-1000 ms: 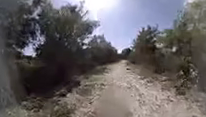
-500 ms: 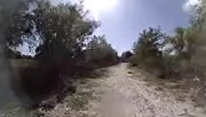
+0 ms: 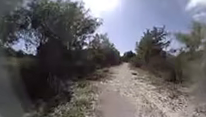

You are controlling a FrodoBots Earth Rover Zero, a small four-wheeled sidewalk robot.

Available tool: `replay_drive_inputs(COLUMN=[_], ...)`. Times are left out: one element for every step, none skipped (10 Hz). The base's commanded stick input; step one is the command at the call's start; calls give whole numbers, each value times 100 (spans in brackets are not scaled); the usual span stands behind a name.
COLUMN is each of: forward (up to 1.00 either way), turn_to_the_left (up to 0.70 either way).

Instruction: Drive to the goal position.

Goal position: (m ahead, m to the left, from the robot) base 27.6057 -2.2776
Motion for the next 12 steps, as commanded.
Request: replay_drive_inputs(forward=[70, 70, 70, 70, 70, 70, 70, 70, 70, 70, 70, 70], turn_to_the_left=[-35, -35, -35, -23, 0, 0, 0, 0, 0, 0, 0, 0])
